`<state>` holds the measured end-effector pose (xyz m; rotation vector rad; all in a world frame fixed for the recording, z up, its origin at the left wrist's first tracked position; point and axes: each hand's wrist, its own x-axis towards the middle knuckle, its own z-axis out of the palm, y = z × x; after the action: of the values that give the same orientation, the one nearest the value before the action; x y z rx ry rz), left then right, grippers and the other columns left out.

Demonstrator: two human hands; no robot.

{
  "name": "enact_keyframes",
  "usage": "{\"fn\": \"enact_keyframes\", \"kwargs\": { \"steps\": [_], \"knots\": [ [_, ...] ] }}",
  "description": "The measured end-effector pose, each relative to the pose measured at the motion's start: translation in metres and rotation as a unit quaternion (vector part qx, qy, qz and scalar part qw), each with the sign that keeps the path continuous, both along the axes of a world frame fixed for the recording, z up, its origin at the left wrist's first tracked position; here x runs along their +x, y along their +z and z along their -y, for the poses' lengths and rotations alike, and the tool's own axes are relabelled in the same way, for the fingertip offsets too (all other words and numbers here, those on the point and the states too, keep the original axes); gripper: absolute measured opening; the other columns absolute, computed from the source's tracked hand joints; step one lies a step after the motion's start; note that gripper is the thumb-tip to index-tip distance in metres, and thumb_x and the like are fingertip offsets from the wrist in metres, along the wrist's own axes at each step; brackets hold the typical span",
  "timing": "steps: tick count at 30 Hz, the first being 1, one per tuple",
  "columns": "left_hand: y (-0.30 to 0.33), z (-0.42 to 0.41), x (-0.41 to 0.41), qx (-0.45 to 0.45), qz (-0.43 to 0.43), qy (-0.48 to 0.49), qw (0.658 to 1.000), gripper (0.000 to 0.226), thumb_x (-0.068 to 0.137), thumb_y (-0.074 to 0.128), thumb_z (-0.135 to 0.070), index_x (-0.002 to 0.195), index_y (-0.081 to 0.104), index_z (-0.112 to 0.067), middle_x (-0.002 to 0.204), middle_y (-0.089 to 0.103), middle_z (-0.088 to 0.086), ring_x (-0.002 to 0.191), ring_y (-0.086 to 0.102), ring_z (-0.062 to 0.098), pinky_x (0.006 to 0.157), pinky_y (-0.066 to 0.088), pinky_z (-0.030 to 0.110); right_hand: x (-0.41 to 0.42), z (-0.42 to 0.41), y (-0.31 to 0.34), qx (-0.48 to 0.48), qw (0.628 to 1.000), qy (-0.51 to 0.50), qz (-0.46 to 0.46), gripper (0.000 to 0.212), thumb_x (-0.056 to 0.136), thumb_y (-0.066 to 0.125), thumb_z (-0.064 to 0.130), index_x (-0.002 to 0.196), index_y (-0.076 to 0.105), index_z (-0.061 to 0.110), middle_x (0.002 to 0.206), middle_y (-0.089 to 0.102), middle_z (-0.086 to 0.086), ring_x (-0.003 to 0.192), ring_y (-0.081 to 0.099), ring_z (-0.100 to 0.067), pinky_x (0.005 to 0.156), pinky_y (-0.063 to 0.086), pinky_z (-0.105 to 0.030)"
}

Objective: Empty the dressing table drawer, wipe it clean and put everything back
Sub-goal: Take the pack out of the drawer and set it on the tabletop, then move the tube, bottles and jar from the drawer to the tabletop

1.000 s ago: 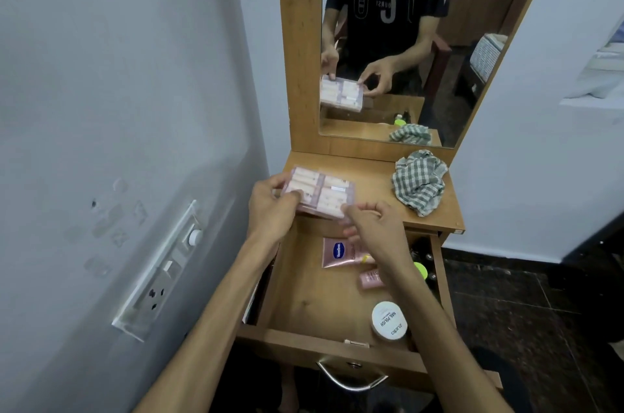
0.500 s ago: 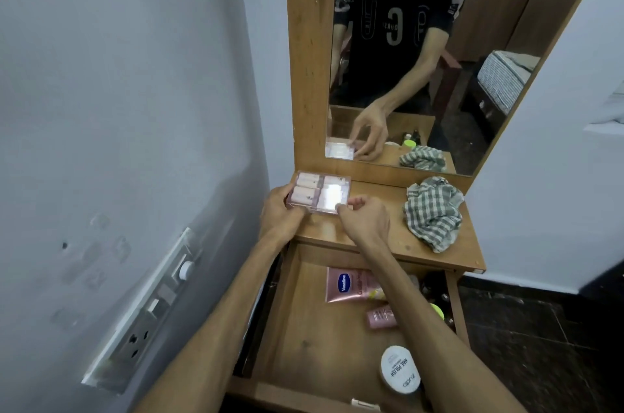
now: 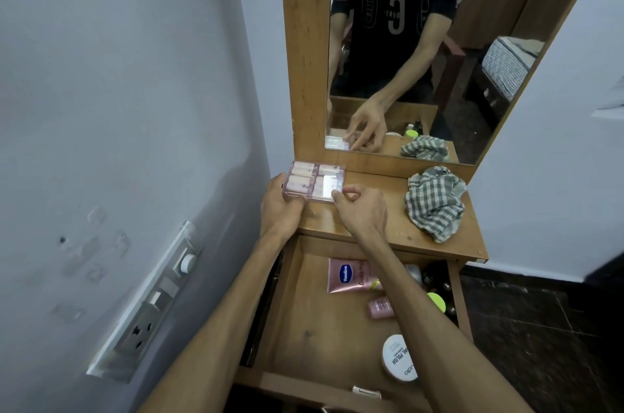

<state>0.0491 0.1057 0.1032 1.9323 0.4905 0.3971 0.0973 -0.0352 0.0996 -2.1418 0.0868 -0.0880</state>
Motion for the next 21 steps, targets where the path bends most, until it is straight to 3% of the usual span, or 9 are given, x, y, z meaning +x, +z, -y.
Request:
{"fn": "enact_keyframes", "kwargs": {
  "steps": [2,4,7,10,12,14,16,18,21],
  "knots": [
    [0.002,0.001,-0.006,-0.003,-0.018,-0.014,1.0,0.054,0.098,0.064,-0.012,0.149,0.048,-0.018,0.146,0.051,-0.004,0.123,0.044,0.005,0.097,0.039,0.024,-0.001,0.0,-0.001,0.009,1.0,-0.002,-0.003,0.044,0.09,0.072,0.043,0.122,0.073,0.013,0.114,0.076,-0.006,0.098,0.069,-0.019,0.078,0.049,-0.027],
    [0.002,-0.002,-0.013,-0.013,-0.049,-0.018,0.999,0.071,0.099,0.066,-0.019,0.16,0.03,-0.02,0.162,0.034,-0.006,0.145,0.035,0.013,0.115,0.035,0.033,-0.007,0.004,0.0,0.021,1.0,0.0,-0.007,0.049,0.091,0.069,0.044,0.127,0.069,0.011,0.115,0.073,-0.006,0.103,0.067,-0.02,0.082,0.047,-0.028],
    [-0.001,0.0,-0.029,-0.013,-0.042,0.006,0.999,0.079,0.097,0.067,-0.018,0.163,0.023,-0.021,0.17,0.021,-0.002,0.155,0.022,0.019,0.124,0.023,0.037,-0.032,0.02,0.004,0.029,0.999,0.01,0.022,0.041,0.092,0.068,0.039,0.125,0.069,0.015,0.106,0.072,0.0,0.094,0.066,-0.013,0.084,0.051,-0.03],
    [-0.007,0.012,-0.055,0.014,0.064,0.08,0.995,0.047,0.091,0.068,-0.006,0.134,0.058,-0.02,0.138,0.054,-0.006,0.129,0.054,0.018,0.11,0.047,0.036,-0.068,0.043,0.0,0.039,0.995,0.019,0.085,0.019,0.092,0.07,0.025,0.109,0.076,0.018,0.089,0.072,0.009,0.078,0.064,0.002,0.071,0.053,-0.019],
    [-0.013,0.025,-0.073,0.027,0.112,0.12,0.986,0.028,0.087,0.068,-0.002,0.108,0.067,-0.019,0.111,0.063,-0.006,0.1,0.064,0.016,0.088,0.057,0.034,-0.088,0.062,-0.008,0.03,0.993,0.047,0.107,0.012,0.091,0.07,0.018,0.098,0.078,0.021,0.08,0.073,0.015,0.074,0.067,0.003,0.072,0.056,-0.018],
    [-0.023,0.039,-0.088,0.044,0.125,0.116,0.984,0.024,0.084,0.067,0.001,0.095,0.069,-0.02,0.096,0.066,-0.006,0.086,0.064,0.011,0.077,0.056,0.031,-0.104,0.08,-0.016,0.004,0.993,0.071,0.096,0.011,0.088,0.07,0.016,0.09,0.079,0.023,0.076,0.073,0.016,0.074,0.068,0.002,0.072,0.057,-0.018],
    [-0.036,0.051,-0.099,0.074,0.09,0.05,0.992,0.021,0.082,0.067,-0.001,0.091,0.07,-0.02,0.09,0.068,-0.008,0.081,0.064,0.008,0.075,0.053,0.026,-0.117,0.096,-0.024,-0.034,0.993,0.086,0.078,0.009,0.086,0.072,0.018,0.089,0.079,0.024,0.076,0.073,0.017,0.073,0.068,0.001,0.071,0.058,-0.021],
    [-0.051,0.062,-0.106,0.135,-0.009,-0.06,0.989,0.023,0.08,0.073,-0.01,0.099,0.071,-0.022,0.103,0.066,-0.008,0.09,0.063,0.007,0.082,0.053,0.025,-0.129,0.106,-0.03,-0.093,0.989,0.096,0.057,0.009,0.084,0.072,0.02,0.09,0.079,0.022,0.076,0.072,0.014,0.072,0.067,-0.001,0.071,0.058,-0.025],
    [-0.072,0.08,-0.113,0.259,-0.122,-0.196,0.938,0.064,0.075,0.079,-0.021,0.135,0.058,-0.021,0.137,0.051,-0.003,0.122,0.054,0.016,0.104,0.049,0.029,-0.144,0.113,-0.037,-0.171,0.98,0.099,0.023,0.015,0.082,0.07,0.018,0.094,0.078,0.017,0.082,0.074,0.005,0.079,0.068,-0.014,0.072,0.054,-0.029]
  ]
}}
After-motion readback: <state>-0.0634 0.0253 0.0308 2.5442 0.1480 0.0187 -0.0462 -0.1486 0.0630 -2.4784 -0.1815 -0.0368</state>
